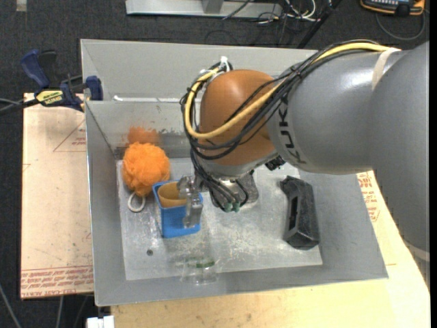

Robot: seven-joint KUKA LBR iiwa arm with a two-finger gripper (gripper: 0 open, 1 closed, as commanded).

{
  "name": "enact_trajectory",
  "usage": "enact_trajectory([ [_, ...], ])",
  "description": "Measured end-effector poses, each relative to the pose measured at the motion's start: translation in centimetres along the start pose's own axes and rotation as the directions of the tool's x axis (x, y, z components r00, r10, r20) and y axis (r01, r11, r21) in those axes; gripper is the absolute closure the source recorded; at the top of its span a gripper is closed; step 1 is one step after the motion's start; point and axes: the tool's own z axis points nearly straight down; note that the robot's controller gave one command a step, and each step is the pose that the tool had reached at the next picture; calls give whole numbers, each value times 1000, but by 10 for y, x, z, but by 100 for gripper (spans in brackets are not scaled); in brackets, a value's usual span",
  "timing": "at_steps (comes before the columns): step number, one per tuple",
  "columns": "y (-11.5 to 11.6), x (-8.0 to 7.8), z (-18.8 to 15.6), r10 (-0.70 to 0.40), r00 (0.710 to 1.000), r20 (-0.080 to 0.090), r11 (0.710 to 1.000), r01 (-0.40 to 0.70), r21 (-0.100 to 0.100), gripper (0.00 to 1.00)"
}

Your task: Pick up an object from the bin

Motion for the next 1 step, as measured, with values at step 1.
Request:
enact_trajectory([
  [1,0,-5,-55,1,1000,7,1000,-1,-1,100],
])
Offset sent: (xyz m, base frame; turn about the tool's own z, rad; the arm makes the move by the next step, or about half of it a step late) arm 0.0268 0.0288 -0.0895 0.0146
